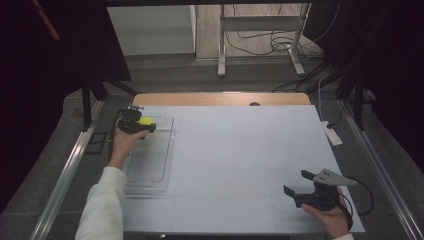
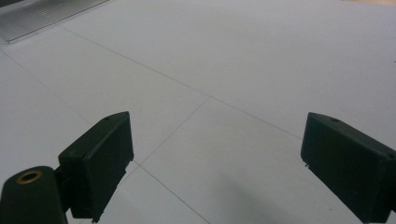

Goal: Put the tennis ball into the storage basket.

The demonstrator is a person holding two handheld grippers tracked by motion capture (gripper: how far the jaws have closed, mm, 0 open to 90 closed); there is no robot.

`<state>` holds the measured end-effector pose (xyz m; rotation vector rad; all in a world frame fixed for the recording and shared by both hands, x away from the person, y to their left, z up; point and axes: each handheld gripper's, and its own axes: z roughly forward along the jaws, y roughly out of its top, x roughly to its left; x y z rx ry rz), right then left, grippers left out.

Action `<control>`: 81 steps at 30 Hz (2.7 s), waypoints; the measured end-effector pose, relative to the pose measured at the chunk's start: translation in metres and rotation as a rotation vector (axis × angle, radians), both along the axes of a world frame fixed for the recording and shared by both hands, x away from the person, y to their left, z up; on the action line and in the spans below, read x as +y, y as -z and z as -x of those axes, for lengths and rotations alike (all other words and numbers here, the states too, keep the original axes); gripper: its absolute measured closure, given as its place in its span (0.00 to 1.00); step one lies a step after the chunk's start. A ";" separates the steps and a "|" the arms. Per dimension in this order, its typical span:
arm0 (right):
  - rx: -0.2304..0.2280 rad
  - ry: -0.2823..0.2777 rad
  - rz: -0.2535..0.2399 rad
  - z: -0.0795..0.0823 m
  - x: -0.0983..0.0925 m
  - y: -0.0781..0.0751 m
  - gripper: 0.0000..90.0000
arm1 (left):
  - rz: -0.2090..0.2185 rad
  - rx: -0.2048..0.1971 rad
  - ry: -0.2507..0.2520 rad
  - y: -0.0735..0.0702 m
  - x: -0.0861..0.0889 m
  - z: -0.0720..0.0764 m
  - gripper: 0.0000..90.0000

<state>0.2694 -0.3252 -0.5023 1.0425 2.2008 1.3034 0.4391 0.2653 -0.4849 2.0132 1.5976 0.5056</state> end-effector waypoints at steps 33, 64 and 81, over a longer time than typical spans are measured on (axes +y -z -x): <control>0.003 0.004 0.004 0.000 -0.001 0.001 0.10 | -0.097 0.095 -0.003 0.015 -0.007 -0.007 0.28; 0.004 0.004 0.007 0.000 0.000 0.001 0.10 | 0.051 -0.085 0.038 -0.002 -0.002 0.015 0.16; 0.003 0.006 0.009 0.000 0.000 0.001 0.10 | 0.133 -0.195 0.142 -0.016 -0.009 0.050 0.16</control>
